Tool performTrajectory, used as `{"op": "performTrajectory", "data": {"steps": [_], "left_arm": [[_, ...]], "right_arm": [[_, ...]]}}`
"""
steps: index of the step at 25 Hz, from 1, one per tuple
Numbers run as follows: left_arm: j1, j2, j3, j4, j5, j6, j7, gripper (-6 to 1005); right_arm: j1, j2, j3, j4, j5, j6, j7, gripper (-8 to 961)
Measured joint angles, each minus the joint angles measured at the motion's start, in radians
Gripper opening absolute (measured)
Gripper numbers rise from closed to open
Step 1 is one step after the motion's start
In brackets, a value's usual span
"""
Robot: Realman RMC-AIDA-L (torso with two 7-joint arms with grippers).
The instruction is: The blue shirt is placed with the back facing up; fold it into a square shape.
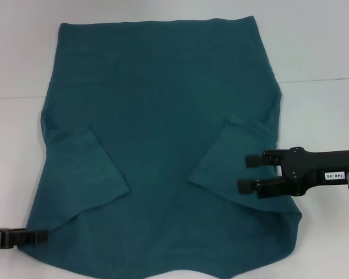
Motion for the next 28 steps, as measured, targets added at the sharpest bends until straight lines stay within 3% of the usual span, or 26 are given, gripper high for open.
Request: {"op": "performTrajectory", "data": {"steps": [15,28], "left_arm": [[-0.048,0.009,-0.002,-0.005,-0.002,0.132,-0.003,705],[-0.027,0.018,-0.024,0.0,0.044,0.128,-0.019,704]], "right_arm": [[-0.002,0.0,0.023,0.0,0.0,0.0,-0.002,925],[-0.005,0.0,0.045,0.002,0.0,0.003,-0.009,925]]}}
